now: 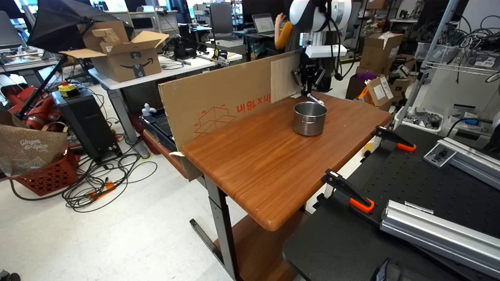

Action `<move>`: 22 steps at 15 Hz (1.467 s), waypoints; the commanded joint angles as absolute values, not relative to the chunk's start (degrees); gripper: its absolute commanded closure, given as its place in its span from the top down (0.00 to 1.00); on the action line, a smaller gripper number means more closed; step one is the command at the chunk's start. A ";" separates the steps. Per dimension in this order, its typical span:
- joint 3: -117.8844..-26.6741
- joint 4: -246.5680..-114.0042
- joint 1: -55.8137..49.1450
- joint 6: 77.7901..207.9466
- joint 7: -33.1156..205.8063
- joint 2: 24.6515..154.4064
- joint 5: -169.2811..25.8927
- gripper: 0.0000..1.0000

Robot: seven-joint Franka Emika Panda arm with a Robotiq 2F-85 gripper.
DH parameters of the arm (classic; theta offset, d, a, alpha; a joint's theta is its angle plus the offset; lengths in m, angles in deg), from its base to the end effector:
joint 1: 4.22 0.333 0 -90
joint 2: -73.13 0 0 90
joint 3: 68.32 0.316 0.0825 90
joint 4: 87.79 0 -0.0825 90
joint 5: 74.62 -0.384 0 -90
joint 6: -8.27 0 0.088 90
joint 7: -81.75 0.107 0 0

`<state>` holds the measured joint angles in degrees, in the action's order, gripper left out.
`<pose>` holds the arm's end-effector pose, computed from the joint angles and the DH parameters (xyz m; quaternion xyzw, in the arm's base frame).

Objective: Pick the marker from the pot and put it on the table

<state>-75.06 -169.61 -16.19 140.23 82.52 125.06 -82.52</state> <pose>0.6872 -0.2135 0.1503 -0.9810 0.1937 0.0110 0.0059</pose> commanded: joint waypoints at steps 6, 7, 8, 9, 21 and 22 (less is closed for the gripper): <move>-74.53 -163.09 -17.01 133.42 83.05 127.65 -81.76 0.97; -74.47 -162.93 -17.04 133.02 82.96 127.57 -81.81 0.99; -74.44 -163.09 -17.06 132.76 82.68 127.27 -81.76 1.00; -74.37 -163.06 -17.11 132.64 82.51 127.16 -81.80 1.00; -73.55 -179.09 -17.97 136.01 75.43 110.41 -82.30 1.00; -73.52 -181.59 -17.76 136.22 74.74 107.70 -82.21 1.00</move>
